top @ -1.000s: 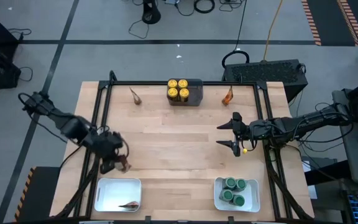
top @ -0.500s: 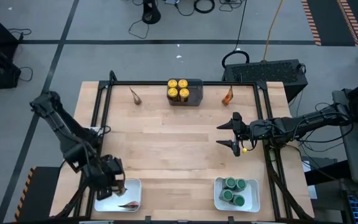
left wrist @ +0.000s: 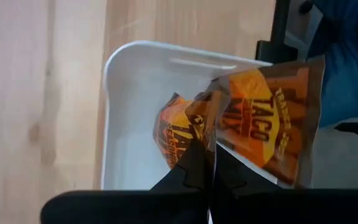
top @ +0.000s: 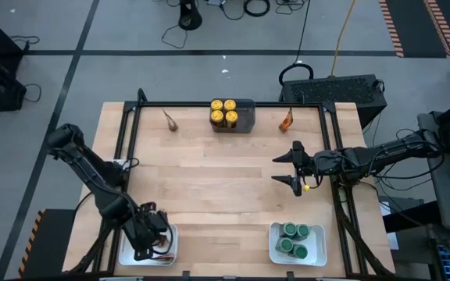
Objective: Sort spices by type
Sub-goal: Put the bottom left orange seasoning pack into the left white bin
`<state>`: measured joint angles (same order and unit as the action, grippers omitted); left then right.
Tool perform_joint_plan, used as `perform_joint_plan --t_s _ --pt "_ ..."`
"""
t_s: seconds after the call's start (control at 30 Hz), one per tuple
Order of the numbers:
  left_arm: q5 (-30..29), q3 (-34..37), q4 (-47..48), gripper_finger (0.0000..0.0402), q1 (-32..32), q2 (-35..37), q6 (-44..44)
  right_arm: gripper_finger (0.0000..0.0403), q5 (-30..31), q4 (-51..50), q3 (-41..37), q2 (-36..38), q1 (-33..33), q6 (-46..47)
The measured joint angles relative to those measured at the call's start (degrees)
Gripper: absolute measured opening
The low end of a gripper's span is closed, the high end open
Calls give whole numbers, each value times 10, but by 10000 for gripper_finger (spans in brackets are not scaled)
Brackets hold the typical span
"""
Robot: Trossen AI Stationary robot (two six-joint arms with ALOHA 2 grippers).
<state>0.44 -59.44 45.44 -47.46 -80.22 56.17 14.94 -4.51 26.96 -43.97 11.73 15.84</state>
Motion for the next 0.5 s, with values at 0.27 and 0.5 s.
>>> perform_joint_plan --t_s 0.27,0.5 --pt "29 0 -42 0 6 -30 -42 292 0 0 0 0 0 -4" --pt "19 0 -52 0 6 -31 -57 292 0 0 0 0 0 -14"
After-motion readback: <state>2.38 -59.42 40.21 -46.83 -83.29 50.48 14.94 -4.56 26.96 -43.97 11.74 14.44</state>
